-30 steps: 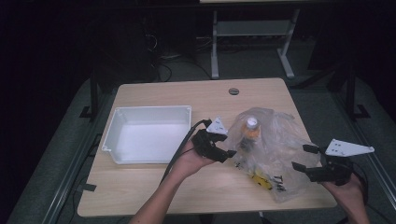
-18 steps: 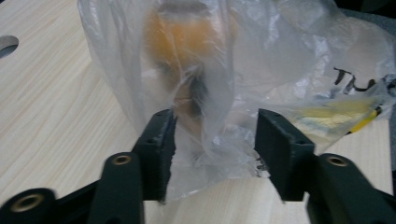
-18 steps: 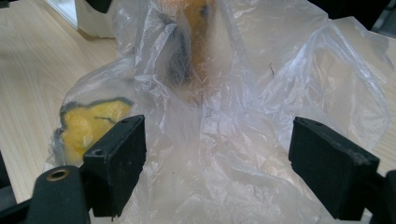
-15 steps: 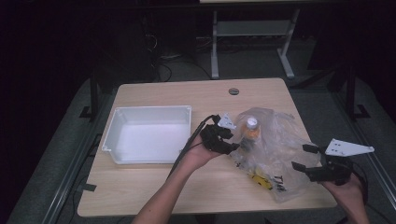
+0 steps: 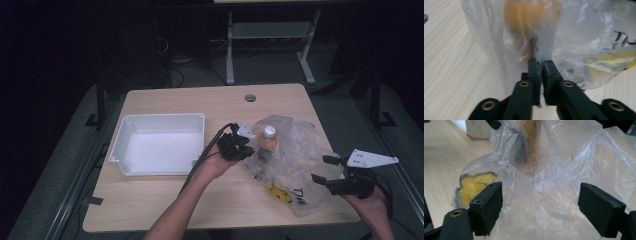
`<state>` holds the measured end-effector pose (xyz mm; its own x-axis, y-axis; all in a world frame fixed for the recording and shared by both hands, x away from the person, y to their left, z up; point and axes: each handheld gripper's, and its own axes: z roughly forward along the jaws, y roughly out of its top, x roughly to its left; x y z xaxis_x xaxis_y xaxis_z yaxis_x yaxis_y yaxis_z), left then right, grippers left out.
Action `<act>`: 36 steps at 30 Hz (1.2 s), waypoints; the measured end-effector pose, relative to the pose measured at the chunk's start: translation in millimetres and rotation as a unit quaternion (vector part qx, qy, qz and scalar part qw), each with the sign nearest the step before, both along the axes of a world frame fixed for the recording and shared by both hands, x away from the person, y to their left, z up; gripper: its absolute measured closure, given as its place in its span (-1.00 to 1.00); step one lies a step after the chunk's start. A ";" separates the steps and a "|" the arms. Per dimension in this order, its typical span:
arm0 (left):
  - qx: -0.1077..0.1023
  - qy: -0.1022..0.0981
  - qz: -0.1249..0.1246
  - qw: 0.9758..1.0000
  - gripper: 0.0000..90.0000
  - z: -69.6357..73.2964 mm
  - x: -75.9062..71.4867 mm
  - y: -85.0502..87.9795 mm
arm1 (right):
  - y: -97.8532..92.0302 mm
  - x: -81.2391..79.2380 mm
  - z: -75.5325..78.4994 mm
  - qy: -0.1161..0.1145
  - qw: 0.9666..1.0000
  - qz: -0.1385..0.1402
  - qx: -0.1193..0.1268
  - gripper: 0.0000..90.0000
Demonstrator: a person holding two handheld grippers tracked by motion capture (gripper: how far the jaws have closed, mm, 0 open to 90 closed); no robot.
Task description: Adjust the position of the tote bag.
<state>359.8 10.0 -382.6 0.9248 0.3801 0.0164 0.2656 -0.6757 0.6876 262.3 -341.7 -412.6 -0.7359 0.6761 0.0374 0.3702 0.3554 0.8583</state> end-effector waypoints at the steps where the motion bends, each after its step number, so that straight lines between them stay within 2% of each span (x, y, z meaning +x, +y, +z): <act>1: 0.000 0.000 0.000 1.000 0.98 0.0 0.0 0.0 | 0.0 0.0 0.0 0.000 1.000 0.000 0.000 -0.57; 8: 0.007 0.004 0.025 1.000 1.00 -10.6 2.8 7.4 | 1.6 0.5 -2.1 0.002 1.000 0.004 -0.004 -0.56; 13: -0.008 0.000 0.053 0.999 1.00 -21.4 -1.5 14.5 | 4.1 0.7 -3.8 0.004 1.000 0.008 -0.008 -0.55; 18: 0.006 0.011 0.059 0.998 1.00 -34.0 -3.2 16.0 | 6.4 1.6 -6.5 0.013 1.000 0.013 -0.012 -0.54; 21: 0.017 0.017 0.062 0.998 1.00 -41.0 -2.8 16.9 | 6.4 1.7 -6.9 0.010 1.000 0.014 -0.012 -0.54; 29: 0.026 0.035 0.070 0.997 1.00 -54.4 -2.2 21.2 | 6.1 3.3 -10.9 0.020 1.000 0.015 -0.012 -0.54; 30: 0.022 0.036 0.072 0.997 1.00 -56.2 -2.3 21.5 | 5.9 3.4 -11.2 0.020 1.000 0.015 -0.014 -0.54; 36: 0.026 0.039 0.070 0.996 1.00 -60.6 -4.2 23.1 | 5.9 4.1 -12.7 0.023 1.000 0.015 -0.014 -0.54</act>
<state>355.6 33.2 -443.2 0.8618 0.5063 -0.0308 0.4112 -0.6619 0.6267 266.4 -335.8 -425.3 -0.7538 0.6550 0.0532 0.3982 0.3910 0.8298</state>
